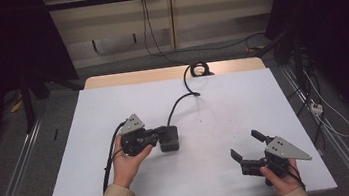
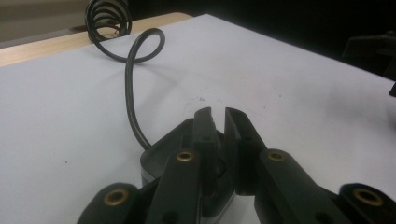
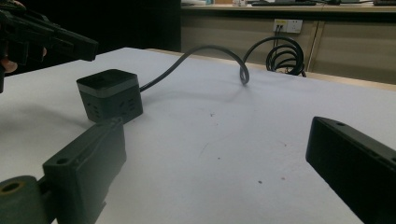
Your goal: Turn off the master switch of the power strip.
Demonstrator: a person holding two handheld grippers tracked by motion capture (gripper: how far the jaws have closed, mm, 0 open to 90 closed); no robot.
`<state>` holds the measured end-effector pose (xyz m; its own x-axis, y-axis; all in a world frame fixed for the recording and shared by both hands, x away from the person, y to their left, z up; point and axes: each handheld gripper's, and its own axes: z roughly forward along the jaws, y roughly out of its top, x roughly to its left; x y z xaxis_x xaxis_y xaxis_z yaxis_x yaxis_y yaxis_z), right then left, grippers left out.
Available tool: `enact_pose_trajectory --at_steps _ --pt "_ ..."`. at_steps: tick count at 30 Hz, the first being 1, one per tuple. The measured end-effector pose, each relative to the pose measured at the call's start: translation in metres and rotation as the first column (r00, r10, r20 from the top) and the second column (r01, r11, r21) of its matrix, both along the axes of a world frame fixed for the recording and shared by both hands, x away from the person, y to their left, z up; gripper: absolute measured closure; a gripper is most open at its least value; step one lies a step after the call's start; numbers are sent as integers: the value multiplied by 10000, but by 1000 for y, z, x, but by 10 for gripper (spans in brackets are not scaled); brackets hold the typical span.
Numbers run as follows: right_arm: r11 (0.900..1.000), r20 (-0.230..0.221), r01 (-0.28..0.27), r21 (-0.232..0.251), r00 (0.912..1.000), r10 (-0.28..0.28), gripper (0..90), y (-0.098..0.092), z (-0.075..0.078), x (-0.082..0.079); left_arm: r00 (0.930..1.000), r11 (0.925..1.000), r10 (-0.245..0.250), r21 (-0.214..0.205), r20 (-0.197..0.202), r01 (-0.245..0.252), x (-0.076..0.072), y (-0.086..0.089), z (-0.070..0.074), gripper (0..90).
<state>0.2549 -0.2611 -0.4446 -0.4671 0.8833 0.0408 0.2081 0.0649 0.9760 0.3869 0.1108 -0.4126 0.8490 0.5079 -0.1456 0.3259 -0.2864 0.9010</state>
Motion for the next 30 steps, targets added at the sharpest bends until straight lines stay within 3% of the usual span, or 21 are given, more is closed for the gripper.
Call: enact_pose_trajectory --at_steps 13,19,24,30 --pt "9999 4 -98 -27 10000 98 46 4 1 3 9989 9998 -169 119 -443 174 -2 0 -3 900" --pt "9999 -24 -102 -87 9999 102 46 4 0 2 9988 9999 -161 37 -464 162 -1 -4 -4 900" --pt "10000 -61 -39 -79 10000 39 46 2 0 2 9986 9997 -29 236 -525 42 1 -3 -6 900" --pt "10000 -68 -23 -92 10000 23 46 2 -1 2 9985 9999 -81 98 -537 86 1 -5 -6 900"
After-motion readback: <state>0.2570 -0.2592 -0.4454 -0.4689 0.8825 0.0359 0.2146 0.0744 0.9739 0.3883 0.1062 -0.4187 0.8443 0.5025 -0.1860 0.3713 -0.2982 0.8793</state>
